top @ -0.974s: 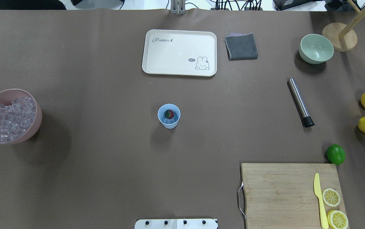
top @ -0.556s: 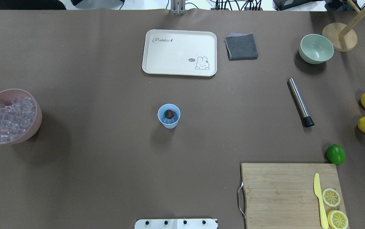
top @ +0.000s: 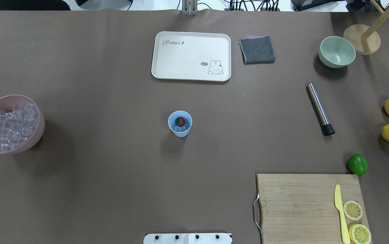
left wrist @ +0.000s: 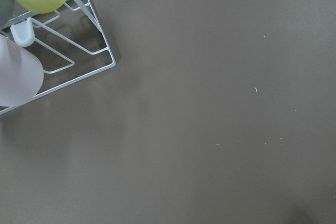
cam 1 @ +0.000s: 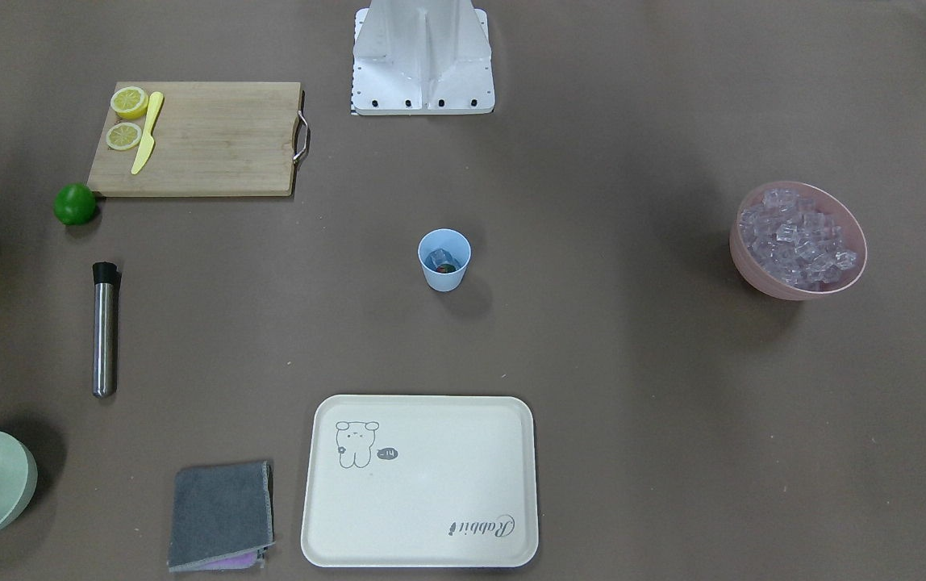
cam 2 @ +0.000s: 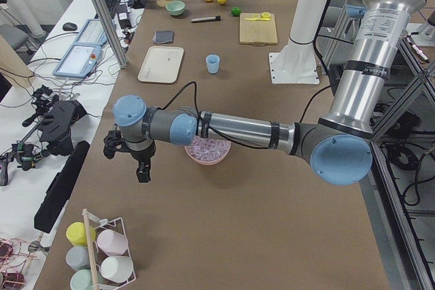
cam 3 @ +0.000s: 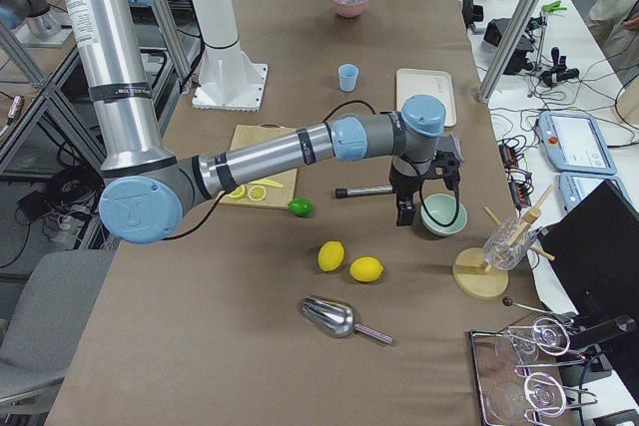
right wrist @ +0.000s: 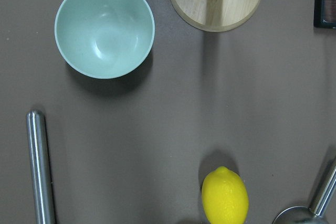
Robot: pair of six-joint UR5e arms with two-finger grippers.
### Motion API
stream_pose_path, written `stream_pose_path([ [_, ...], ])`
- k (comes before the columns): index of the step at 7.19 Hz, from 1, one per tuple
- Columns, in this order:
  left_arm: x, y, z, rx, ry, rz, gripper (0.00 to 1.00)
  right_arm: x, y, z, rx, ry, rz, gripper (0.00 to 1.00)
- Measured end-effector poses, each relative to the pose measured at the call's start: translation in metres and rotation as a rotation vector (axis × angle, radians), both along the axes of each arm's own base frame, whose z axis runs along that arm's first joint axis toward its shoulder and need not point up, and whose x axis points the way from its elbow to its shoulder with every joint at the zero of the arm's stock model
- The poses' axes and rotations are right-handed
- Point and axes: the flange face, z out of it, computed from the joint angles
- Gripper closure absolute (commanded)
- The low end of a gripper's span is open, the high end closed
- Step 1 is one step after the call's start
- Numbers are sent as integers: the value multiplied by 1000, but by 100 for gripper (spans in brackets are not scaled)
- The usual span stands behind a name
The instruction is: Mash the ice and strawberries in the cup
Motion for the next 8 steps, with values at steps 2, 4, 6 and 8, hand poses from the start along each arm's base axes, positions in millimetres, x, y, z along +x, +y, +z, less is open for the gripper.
stream_pose_path([
  [2, 2, -1, -5, 12, 6, 3, 3, -3, 0, 0, -1, 0, -5, 0],
  [4, 5, -6, -10, 19, 7, 7, 3, -4, 1, 0, 1, 1, -7, 0],
  [6, 5, -9, -16, 32, 10, 9, 3, -3, 7, 0, 5, 4, -7, 0],
  [8, 6, -9, -21, 42, 8, 11, 2, 0, 15, 1, 7, 5, -3, 0],
])
